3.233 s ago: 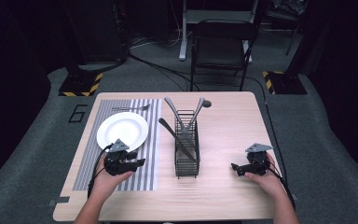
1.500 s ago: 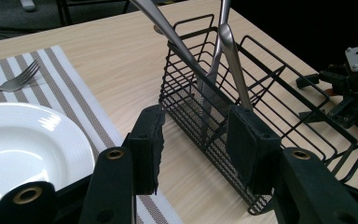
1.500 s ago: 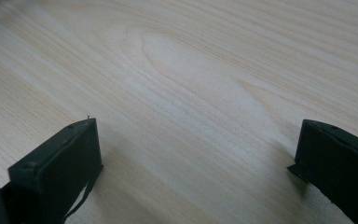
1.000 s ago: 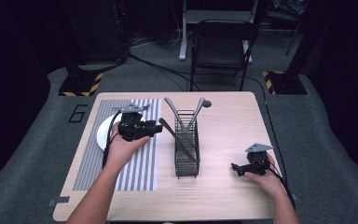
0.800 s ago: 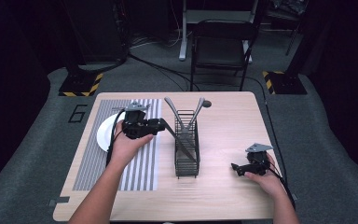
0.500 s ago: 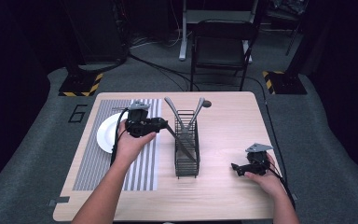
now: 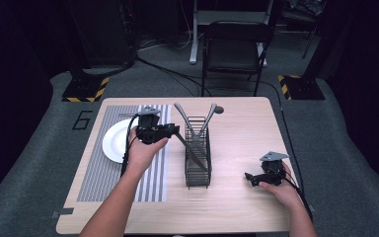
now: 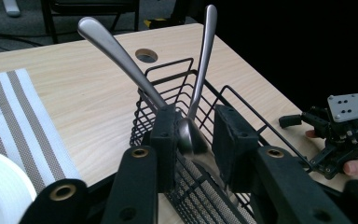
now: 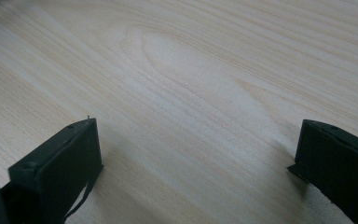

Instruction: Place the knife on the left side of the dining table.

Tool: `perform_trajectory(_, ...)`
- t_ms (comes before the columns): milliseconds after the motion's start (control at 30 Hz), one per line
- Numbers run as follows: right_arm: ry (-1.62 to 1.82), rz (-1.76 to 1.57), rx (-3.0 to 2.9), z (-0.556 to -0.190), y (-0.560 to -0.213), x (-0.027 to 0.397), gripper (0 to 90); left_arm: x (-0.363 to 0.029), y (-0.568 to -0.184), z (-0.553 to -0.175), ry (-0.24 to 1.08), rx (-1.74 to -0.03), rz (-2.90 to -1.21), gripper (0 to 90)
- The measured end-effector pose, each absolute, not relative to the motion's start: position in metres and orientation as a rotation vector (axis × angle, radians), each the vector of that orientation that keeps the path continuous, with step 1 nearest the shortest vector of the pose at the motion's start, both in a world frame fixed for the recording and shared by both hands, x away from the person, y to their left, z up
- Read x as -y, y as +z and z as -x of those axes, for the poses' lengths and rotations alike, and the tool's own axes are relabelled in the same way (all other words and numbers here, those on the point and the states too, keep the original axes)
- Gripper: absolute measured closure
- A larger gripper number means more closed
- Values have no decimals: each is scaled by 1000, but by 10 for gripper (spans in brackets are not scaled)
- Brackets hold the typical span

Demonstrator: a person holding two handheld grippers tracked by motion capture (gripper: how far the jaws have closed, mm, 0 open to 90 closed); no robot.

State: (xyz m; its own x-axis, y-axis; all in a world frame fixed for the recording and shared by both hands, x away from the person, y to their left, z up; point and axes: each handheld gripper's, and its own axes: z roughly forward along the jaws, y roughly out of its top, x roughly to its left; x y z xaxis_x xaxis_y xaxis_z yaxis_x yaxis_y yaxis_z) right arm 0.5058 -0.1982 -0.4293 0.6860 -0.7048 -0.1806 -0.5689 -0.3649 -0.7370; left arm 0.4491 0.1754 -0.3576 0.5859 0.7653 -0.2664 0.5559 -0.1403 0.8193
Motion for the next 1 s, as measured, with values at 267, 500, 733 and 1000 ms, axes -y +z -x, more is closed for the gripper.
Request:
perform_trajectory(267,-207,2075,-971,-506,-429,198,0,-171,-354,-445,272,-1074,-1805,751)
perform_trajectory(500,-207,2075,-971,-506,-429,198,0,-163,-348,-442,263,-1052,-1804,775)
perform_trajectory(733,-207,2075,-971,-506,-429,198,0,-151,-338,-437,256,-992,-1841,797)
perform_trajectory(1000,-207,2075,-971,-506,-429,198,0,-145,-333,-433,166,-960,-1830,830)
